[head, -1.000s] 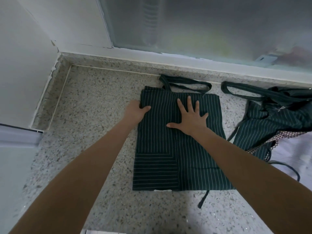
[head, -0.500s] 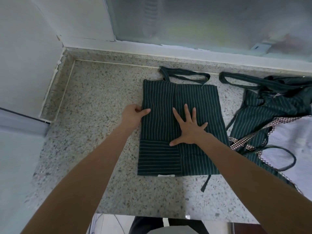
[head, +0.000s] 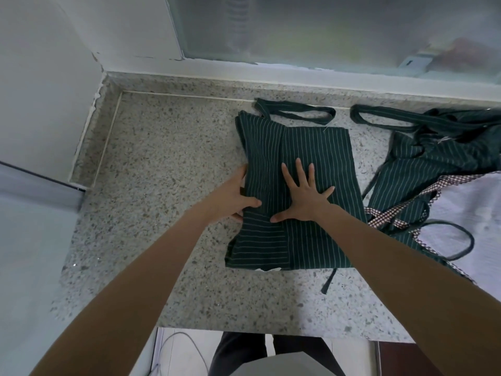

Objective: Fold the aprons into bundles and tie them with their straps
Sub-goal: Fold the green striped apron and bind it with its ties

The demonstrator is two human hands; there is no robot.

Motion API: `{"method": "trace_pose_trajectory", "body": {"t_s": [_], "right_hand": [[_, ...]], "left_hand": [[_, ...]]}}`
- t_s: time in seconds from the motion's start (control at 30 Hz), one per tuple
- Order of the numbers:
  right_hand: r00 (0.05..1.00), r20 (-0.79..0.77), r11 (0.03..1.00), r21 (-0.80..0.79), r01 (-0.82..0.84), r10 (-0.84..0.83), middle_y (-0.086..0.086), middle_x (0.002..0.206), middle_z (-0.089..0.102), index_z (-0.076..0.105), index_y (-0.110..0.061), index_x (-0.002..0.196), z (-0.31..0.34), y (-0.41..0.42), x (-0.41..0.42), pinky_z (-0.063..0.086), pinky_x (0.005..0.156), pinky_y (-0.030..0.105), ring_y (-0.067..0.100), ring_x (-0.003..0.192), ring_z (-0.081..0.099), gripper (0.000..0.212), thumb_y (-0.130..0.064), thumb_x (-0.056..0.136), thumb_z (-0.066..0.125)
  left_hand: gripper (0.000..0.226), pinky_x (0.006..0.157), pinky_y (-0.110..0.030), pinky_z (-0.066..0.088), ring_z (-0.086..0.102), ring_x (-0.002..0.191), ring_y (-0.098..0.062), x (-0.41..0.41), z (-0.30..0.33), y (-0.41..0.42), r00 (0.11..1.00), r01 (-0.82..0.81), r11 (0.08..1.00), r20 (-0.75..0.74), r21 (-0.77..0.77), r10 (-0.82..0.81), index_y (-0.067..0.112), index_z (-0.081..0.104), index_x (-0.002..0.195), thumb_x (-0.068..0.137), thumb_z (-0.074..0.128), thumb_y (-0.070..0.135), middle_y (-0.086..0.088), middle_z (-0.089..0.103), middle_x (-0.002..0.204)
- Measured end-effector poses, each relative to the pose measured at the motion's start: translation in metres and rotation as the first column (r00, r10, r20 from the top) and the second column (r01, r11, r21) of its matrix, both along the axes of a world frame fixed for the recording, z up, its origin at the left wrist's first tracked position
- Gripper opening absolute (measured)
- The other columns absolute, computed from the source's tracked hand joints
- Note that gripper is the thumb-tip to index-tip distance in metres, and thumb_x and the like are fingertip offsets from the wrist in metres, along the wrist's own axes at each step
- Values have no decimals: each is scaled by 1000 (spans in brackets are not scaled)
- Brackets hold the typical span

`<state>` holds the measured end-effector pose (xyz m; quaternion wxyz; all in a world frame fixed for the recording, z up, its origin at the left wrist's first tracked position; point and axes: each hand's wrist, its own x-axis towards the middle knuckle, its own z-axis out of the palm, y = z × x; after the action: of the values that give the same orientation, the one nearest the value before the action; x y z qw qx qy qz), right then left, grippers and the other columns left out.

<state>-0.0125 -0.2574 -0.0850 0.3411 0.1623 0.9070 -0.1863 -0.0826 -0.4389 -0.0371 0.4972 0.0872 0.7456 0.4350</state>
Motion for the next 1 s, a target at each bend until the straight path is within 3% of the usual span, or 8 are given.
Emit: {"method": "trace_pose_trajectory", "body": {"t_s": [0.1,0.2,0.37,0.43,0.53,0.67,0.8,1.0], "right_hand": [[948,-107,917,-306,256,-300,-5,157,-20,-14,-40,147,8,8,4,-4,107,66,20,144,-16,118,-49,70,76],[636,76,370,-758,537,-768,-1,156,21,16,-31,150,37,27,11,20,112,44,18,140,25,80,-31,87,65],[618,307,118,-828,549,-723,1,118,65,58,-29,117,73,61,33,50,85,39,19,105,62,36,-51,93,41],[591,304,112,-819,563,-747,5,110,67,60,-21,117,77,71,34,52,75,35,23,95,64,41,-50,93,43],[524,221,141,-813,565,-822,12,120,63,57,-10,123,70,82,38,52,85,42,27,106,61,36,-31,95,53],[425,89,211,-766,607,-901,18,115,63,58,1,120,50,97,47,53,86,43,28,97,62,27,-1,94,51],[448,-21,358,-633,686,-894,9,123,56,46,-5,131,28,103,54,48,88,36,26,106,56,36,1,95,47],[499,-94,455,-581,675,-861,7,122,55,32,-16,142,12,107,61,51,88,45,22,94,56,53,5,94,42]], "left_hand": [[84,55,-26,55,63,93,-14,6,12,20,999,-48,996,-5,72,49,42,11,144,86,64,14,-3,57,123],[79,49,-19,51,62,86,-11,14,23,50,995,-90,988,-41,124,96,38,14,144,87,63,13,-4,53,128],[89,50,-23,55,61,83,-13,31,27,112,990,13,989,-142,148,8,31,6,148,85,67,13,-5,50,126],[98,53,-24,56,63,78,-15,39,24,133,984,116,980,-152,160,-92,30,-2,148,83,70,15,-6,57,113],[107,74,-28,55,62,77,-11,48,18,149,976,218,957,-54,190,-211,27,-10,149,82,71,10,1,61,88],[61,66,-20,49,60,73,-10,55,6,146,974,154,976,-191,156,-123,15,31,144,90,59,7,-1,63,93],[34,90,-29,46,55,101,-19,50,-15,134,778,124,992,-618,-29,-115,10,53,126,92,52,6,-11,57,117],[101,116,-42,4,-2,145,-18,51,-34,134,391,513,713,-610,-477,-689,28,4,150,75,61,64,5,0,159]]}}
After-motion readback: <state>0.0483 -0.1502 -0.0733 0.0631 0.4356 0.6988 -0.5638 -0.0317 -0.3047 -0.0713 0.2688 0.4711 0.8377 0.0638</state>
